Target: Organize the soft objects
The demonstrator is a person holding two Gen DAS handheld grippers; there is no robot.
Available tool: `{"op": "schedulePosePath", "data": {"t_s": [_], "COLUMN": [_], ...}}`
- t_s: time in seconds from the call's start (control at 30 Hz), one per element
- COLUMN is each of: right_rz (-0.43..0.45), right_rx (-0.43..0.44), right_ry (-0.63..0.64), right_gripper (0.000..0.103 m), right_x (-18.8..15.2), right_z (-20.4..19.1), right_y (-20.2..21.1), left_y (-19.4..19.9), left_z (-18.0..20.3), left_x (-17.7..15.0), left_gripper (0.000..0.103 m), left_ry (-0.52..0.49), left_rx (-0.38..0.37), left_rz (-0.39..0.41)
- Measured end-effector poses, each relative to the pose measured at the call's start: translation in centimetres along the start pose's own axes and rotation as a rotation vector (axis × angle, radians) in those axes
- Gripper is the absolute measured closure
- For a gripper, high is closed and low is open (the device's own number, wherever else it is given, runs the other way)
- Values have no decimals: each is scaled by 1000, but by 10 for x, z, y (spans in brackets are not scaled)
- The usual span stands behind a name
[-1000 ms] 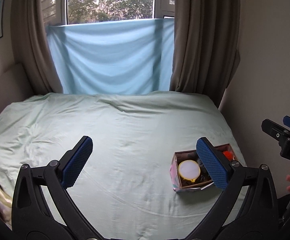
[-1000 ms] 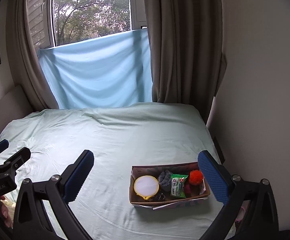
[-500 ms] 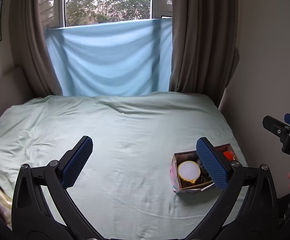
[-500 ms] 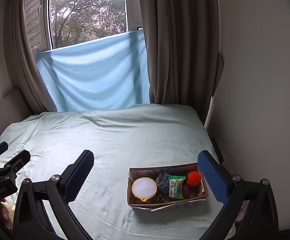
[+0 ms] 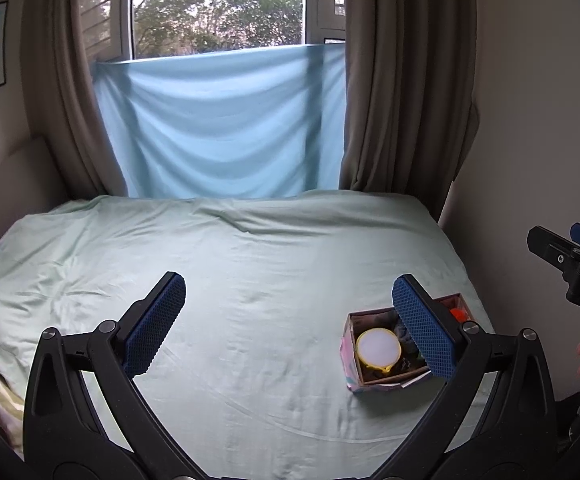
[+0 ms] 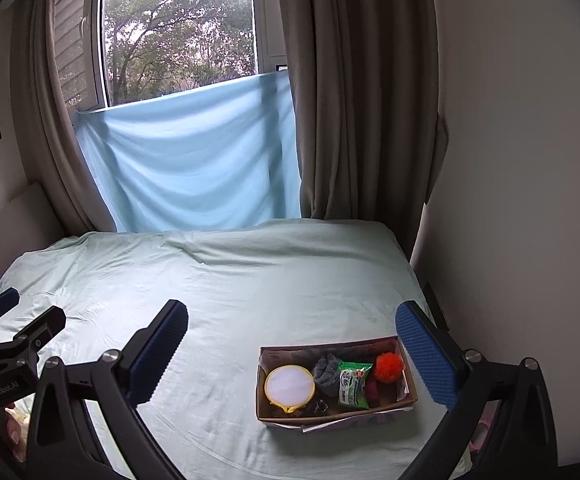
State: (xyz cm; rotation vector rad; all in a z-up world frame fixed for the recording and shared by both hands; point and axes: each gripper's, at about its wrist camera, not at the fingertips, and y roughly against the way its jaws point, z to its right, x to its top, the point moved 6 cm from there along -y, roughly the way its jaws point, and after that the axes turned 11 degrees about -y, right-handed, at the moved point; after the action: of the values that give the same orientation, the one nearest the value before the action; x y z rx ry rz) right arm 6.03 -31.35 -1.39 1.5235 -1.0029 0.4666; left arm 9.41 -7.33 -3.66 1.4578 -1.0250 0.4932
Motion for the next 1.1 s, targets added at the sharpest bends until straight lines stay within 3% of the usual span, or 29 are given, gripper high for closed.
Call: {"op": "schedulePosePath", "data": {"t_s": [0.9, 1.1], "right_rz": [19, 17], "right_rx": [4, 4], "right_ry": [17, 21], "right_gripper": [0, 0], "right_x": [2, 5], "right_z": [-5, -8], "right_y": [3, 1], "left_y": [7, 10], "left_z": [-10, -18], "left_x": [5, 5], "left_gripper": [0, 0], "left_ry": [10, 17], "left_rx": [2, 40], "left_rz": [26, 50]}}
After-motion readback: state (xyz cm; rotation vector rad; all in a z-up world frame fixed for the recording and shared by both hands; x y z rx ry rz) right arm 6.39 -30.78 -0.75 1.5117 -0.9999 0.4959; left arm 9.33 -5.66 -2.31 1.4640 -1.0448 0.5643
